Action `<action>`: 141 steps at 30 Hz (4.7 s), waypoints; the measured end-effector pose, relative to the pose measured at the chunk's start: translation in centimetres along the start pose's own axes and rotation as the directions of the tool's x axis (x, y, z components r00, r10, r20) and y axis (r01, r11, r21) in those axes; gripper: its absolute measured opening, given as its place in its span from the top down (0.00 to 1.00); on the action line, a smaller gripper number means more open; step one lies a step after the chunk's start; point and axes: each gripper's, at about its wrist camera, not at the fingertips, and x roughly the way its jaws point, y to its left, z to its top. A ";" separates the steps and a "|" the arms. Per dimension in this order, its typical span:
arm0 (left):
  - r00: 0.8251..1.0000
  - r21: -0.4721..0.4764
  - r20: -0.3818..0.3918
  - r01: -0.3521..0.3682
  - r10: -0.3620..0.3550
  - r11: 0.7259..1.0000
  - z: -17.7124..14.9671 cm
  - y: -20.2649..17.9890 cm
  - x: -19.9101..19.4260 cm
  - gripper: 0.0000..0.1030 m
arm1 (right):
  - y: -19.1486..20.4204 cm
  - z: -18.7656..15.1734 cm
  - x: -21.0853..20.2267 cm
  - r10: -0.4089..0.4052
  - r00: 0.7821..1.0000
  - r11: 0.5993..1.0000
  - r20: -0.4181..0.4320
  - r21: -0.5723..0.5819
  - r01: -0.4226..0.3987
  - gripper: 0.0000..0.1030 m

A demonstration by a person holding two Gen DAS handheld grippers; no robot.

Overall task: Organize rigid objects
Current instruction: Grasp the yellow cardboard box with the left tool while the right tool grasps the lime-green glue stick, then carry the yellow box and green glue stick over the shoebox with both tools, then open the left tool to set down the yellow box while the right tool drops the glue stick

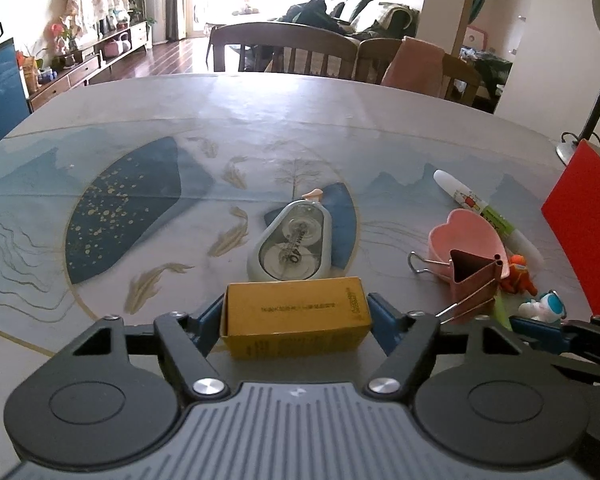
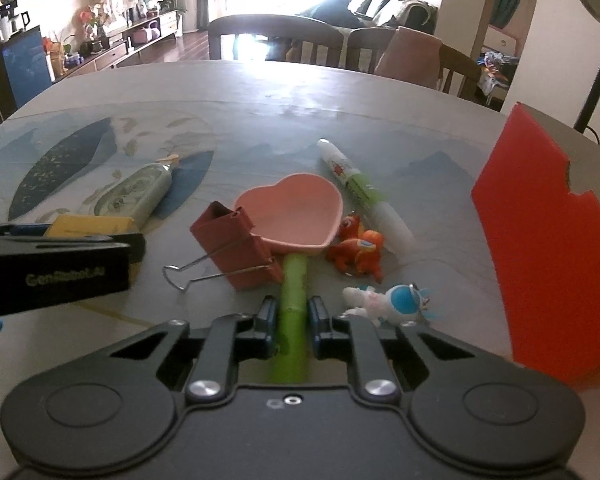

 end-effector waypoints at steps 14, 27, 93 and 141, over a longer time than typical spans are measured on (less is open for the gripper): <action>0.999 -0.010 -0.020 0.027 -0.027 1.000 -0.3 0.6 -2.5 0.30 | -2.0 -0.4 -4.5 0.064 0.998 0.992 0.016 0.109 -0.066 0.86; 0.990 0.020 -0.013 0.138 -0.138 0.990 1.4 -1.0 -9.1 0.30 | -4.0 0.7 -11.9 0.103 0.992 0.981 0.073 0.157 -0.113 0.86; 0.937 0.394 -0.164 0.349 -0.308 0.850 10.3 -37.9 1.3 0.30 | -34.0 0.9 -7.1 -0.142 0.990 0.904 0.002 0.409 0.129 0.86; 0.909 0.440 -0.353 0.372 -0.224 0.817 9.5 -41.2 6.6 0.29 | -32.7 0.8 -4.8 -0.105 0.992 0.921 -0.068 0.370 0.123 0.60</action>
